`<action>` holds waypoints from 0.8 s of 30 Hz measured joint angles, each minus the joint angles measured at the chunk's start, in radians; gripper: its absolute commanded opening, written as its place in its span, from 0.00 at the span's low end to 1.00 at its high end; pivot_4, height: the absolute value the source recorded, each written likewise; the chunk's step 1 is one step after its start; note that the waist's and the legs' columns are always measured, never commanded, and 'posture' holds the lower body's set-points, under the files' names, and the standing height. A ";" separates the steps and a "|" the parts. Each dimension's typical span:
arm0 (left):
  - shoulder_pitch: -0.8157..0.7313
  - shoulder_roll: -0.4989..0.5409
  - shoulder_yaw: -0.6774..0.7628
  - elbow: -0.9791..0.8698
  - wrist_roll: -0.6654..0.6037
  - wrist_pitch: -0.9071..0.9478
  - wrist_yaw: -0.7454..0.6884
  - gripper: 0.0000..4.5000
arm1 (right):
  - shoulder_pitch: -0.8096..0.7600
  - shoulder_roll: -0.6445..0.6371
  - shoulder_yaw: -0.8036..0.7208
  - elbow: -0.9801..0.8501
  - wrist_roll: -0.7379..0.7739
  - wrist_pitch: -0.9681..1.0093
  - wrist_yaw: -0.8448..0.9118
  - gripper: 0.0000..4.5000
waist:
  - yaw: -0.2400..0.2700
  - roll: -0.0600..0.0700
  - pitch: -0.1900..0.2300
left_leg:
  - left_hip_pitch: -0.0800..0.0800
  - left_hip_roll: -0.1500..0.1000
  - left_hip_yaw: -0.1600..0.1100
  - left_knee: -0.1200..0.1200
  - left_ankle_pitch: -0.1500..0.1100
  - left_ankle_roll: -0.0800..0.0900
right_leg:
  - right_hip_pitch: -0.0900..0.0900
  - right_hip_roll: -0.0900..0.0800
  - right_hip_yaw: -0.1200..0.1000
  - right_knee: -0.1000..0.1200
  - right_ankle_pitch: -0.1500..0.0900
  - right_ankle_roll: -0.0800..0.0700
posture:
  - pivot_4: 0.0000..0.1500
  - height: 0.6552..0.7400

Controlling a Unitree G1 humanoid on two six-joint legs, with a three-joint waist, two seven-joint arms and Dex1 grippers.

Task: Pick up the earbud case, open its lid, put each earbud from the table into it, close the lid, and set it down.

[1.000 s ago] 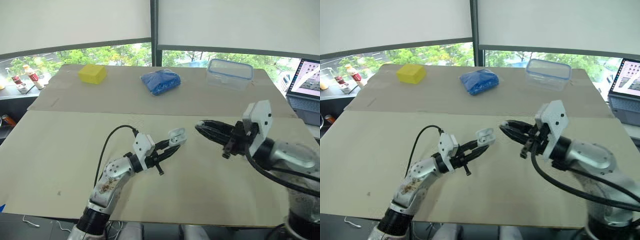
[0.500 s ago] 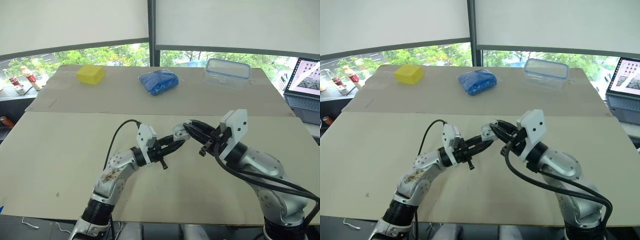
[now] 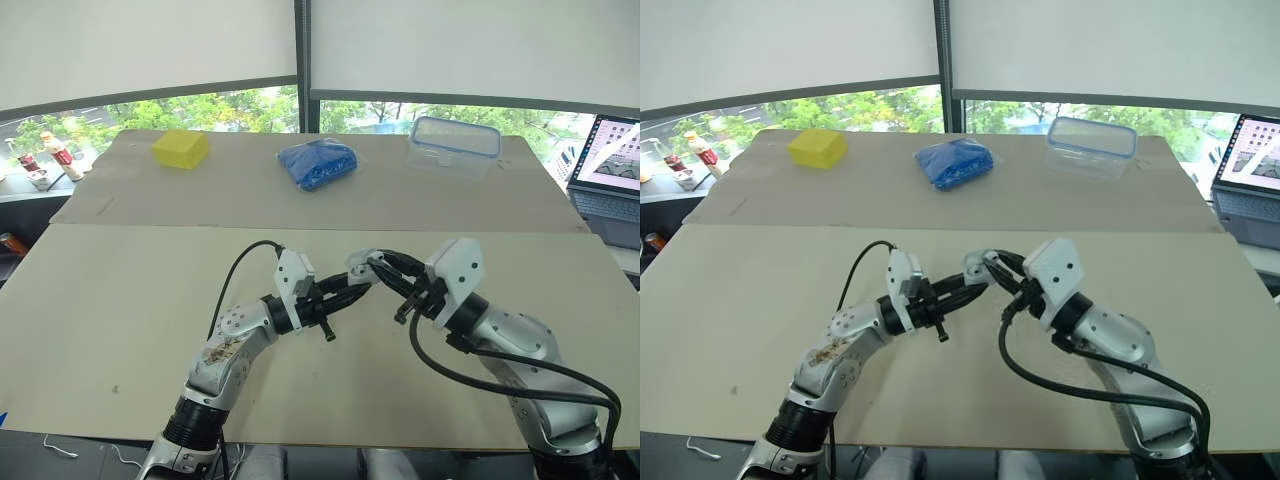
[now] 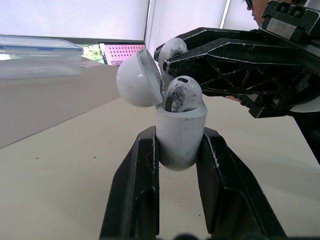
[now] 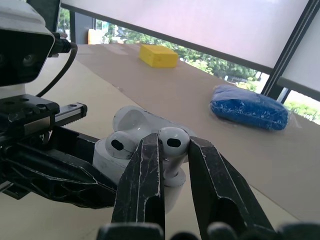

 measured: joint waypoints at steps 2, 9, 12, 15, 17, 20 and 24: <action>0.001 0.000 -0.001 0.000 0.001 0.000 -0.002 0.12 | 0.006 -0.007 0.010 -0.002 -0.012 -0.010 0.008 0.08 | 0.000 0.000 0.000 | 0.000 0.000 0.000 0.000 0.000 0.000 | 0.000 0.000 0.000 0.000 0.000 0.000 | 1.00 0.36; 0.008 0.011 -0.001 0.000 0.005 -0.004 -0.017 0.12 | 0.025 -0.005 -0.013 -0.032 0.049 0.066 0.011 0.54 | 0.001 0.000 0.000 | 0.000 0.000 0.000 0.000 0.000 0.000 | 0.000 0.000 0.000 0.000 0.000 0.000 | 1.00 0.36; 0.008 0.009 -0.002 0.000 0.006 -0.012 -0.020 0.12 | 0.017 -0.017 -0.048 -0.054 0.108 0.143 0.010 0.55 | 0.001 0.000 0.000 | 0.000 0.000 0.000 0.000 0.000 0.000 | 0.000 0.000 0.000 0.000 0.000 0.000 | 1.00 0.36; 0.007 0.009 -0.005 0.001 0.008 -0.031 -0.031 0.12 | 0.016 -0.057 -0.132 -0.094 0.225 0.262 0.017 0.55 | 0.004 0.000 0.000 | -0.001 0.000 0.000 0.000 0.000 0.000 | 0.000 0.000 0.000 -0.001 0.000 0.000 | 1.00 0.36; 0.007 0.011 -0.006 0.003 0.010 -0.045 -0.048 0.12 | 0.021 -0.116 -0.230 -0.107 0.317 0.342 0.026 0.55 | 0.006 0.000 0.000 | -0.001 0.000 0.000 0.000 0.000 0.000 | 0.000 -0.001 0.000 -0.001 0.000 0.000 | 1.00 0.36; -0.005 0.036 -0.031 0.032 0.023 -0.084 -0.118 0.12 | 0.019 -0.245 -0.383 -0.109 0.454 0.445 0.068 0.43 | 0.005 0.001 0.001 | -0.001 0.000 0.000 0.000 0.000 0.000 | 0.001 0.000 0.000 -0.001 0.000 0.000 | 1.00 0.36; -0.017 0.051 -0.086 0.089 0.036 -0.114 -0.235 0.12 | -0.027 -0.412 -0.488 -0.062 0.556 0.518 0.139 0.13 | -0.001 0.001 0.001 | 0.000 0.000 0.000 -0.001 0.000 0.000 | 0.001 0.001 0.000 -0.002 0.000 0.000 | 1.00 0.36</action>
